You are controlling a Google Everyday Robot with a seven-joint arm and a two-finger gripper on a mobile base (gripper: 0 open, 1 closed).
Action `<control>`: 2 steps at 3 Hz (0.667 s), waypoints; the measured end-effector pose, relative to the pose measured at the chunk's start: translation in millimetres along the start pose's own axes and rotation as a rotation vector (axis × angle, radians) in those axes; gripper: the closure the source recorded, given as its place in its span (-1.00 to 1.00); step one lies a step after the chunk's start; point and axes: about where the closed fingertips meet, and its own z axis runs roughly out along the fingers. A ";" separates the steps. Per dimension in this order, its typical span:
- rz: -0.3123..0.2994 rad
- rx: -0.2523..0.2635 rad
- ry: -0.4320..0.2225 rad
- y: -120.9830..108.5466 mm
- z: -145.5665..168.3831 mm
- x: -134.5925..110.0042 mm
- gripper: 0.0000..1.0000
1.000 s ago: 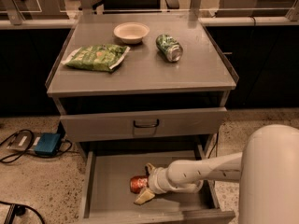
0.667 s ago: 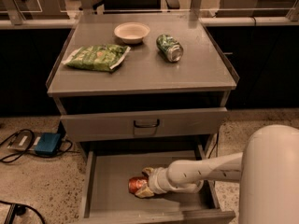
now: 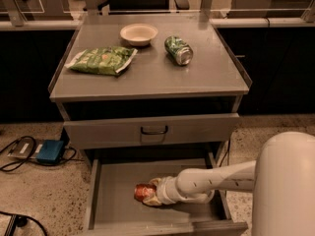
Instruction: Pick coke can from middle drawer and place on counter
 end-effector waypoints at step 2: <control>0.000 0.000 0.000 0.0 -0.1 -0.1 1.00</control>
Offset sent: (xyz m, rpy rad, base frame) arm 0.0000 0.0000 0.0000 0.0000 0.0000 0.0000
